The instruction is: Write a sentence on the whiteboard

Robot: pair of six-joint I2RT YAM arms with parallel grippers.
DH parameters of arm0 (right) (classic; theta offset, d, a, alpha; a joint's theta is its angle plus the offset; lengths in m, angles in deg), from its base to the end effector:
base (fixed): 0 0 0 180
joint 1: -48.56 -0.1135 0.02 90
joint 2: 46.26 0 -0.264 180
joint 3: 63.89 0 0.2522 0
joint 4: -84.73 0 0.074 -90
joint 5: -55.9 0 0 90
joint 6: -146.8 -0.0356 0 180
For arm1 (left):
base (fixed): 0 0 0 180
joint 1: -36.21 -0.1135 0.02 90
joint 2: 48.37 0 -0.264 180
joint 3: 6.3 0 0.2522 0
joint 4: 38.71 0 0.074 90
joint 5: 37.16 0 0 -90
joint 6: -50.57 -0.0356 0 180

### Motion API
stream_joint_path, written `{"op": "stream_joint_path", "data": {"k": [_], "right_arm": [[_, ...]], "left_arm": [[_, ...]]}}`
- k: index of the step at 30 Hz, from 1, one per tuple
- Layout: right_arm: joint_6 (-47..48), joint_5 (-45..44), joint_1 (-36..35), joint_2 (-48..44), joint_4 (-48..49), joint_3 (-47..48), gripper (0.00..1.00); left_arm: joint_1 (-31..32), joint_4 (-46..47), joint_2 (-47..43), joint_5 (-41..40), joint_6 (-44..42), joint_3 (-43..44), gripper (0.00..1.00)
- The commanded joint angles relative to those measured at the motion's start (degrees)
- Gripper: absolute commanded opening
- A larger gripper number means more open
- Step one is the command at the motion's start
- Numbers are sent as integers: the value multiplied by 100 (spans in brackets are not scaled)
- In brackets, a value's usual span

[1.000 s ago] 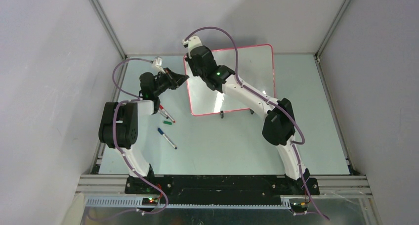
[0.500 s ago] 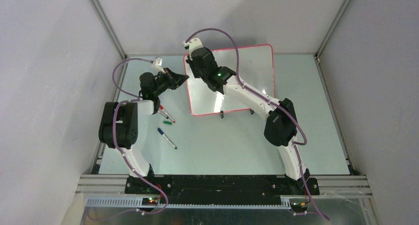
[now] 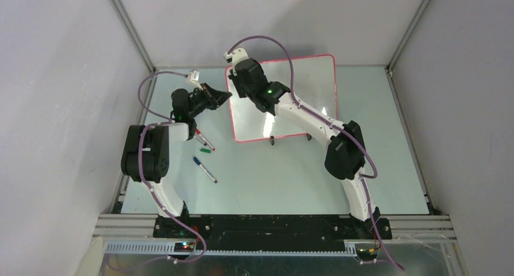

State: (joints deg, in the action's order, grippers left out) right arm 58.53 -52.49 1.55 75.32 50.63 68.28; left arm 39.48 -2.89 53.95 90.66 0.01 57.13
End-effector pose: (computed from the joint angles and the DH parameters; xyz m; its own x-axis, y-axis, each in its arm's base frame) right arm 0.3526 0.3617 0.3418 -0.2569 -0.3176 -0.9128 -0.5048 0.8495 -0.1535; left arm 0.3728 -0.0432 0.2076 -0.4583 -0.4765 -0.7503 0.4729 0.5840 -0.6597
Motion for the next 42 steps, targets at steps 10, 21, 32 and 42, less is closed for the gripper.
{"op": "stream_joint_path", "data": {"k": [10, 21, 32, 42], "right_arm": [[-72, 211, 48, -511, -124, -9, 0], [188, -80, -65, -1487, 1397, -1404, 0], [509, -29, -46, -1218, 1938, -1326, 0], [415, 63, 3, -887, 1411, -781, 0]], "left_arm": [[87, 100, -243, 33, -181, 66, 0], [95, 158, -261, 39, -157, 34, 0], [103, 231, -268, 21, -138, -1, 0], [95, 228, -287, 21, -174, -19, 0]]}}
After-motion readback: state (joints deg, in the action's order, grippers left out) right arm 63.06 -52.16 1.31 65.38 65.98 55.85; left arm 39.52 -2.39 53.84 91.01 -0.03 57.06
